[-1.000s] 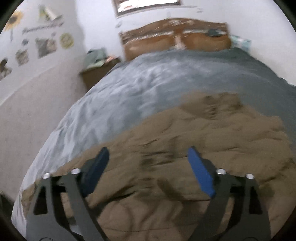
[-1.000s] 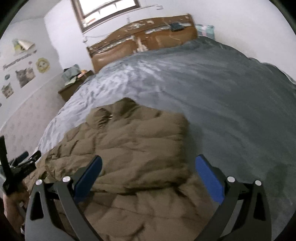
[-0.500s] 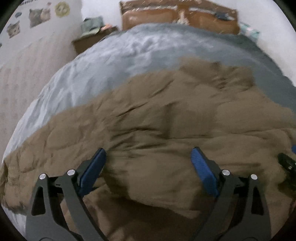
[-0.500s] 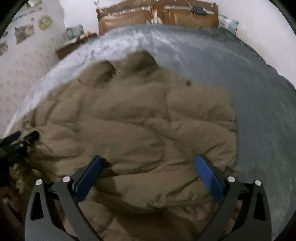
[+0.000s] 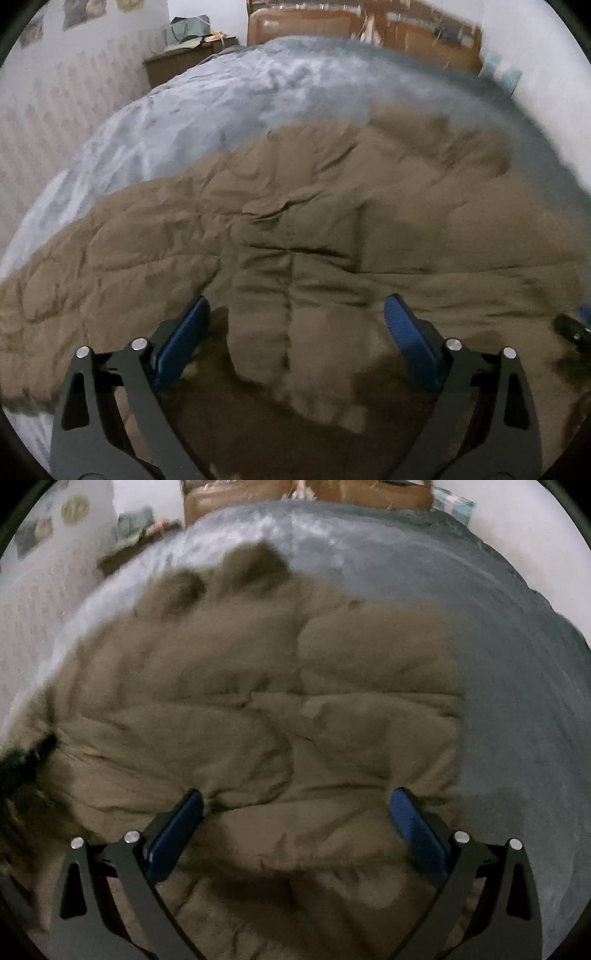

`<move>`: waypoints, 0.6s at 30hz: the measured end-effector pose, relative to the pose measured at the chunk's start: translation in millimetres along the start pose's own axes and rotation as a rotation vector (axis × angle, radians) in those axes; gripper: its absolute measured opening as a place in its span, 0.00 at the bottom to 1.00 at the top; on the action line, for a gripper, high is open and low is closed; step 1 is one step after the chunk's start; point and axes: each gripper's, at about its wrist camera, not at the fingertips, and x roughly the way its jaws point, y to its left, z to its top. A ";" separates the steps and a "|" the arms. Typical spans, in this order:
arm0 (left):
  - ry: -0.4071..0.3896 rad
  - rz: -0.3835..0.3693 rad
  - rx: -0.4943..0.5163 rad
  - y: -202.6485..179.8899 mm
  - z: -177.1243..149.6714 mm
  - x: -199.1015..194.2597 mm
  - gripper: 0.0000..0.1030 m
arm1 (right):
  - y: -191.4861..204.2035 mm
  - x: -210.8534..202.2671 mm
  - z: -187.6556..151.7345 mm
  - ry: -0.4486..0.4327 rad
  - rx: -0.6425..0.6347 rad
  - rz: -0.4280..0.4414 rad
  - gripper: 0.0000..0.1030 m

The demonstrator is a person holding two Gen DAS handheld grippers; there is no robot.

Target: Fold large clothes

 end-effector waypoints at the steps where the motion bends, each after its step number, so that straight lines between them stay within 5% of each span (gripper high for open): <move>1: -0.026 -0.021 -0.021 2.1 2.0 -15.9 0.92 | -4.0 -11.9 2.0 -0.033 0.025 0.021 0.98; 7: -0.168 -0.043 -0.085 19.1 -16.4 -94.2 0.97 | -24.2 -92.5 -15.2 -0.209 0.118 0.094 0.98; 11: -0.147 0.071 0.039 28.7 -53.4 -102.9 0.97 | -37.1 -119.4 -40.5 -0.231 0.105 0.112 0.98; 15: -0.133 0.012 -0.122 87.2 -82.7 -138.3 0.97 | -56.2 -133.2 -70.7 -0.209 0.132 0.105 0.98; 18: -0.175 0.073 -0.186 119.7 -96.2 -159.9 0.97 | -62.7 -143.2 -91.0 -0.205 0.146 0.098 0.98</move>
